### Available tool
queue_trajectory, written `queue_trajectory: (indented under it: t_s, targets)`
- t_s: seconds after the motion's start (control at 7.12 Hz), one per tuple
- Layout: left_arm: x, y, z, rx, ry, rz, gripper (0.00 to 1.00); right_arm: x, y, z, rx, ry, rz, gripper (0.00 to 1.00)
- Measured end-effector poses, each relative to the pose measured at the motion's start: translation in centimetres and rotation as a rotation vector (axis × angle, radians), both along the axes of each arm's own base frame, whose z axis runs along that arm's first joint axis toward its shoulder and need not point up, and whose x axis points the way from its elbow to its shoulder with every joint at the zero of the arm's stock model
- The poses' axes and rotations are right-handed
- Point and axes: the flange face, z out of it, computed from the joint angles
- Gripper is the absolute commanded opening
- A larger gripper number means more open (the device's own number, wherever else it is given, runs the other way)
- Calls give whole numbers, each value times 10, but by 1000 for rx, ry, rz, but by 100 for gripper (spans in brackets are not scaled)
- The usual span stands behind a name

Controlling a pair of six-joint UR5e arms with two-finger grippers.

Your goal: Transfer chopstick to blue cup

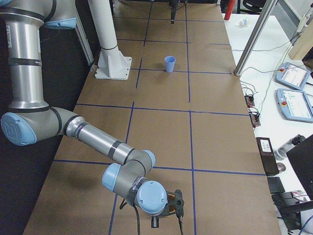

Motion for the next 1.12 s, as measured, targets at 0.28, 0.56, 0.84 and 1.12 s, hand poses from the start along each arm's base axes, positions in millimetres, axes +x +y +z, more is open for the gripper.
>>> queue_trajectory:
  t_s: [0.28, 0.56, 0.84, 1.12]
  targets:
    - [0, 1, 0, 1, 0, 0, 100, 0, -1, -1, 1, 1, 1, 2]
    - [0, 1, -1, -1, 0, -3, 100, 3, -8, -6, 10, 7, 3, 0]
    - [-1, 1, -1, -6, 3, -8, 100, 7, -18, -18, 30, 16, 5, 0]
    - [0, 2, -2, -6, 4, -7, 100, 13, -24, -41, 59, 25, 14, 0]
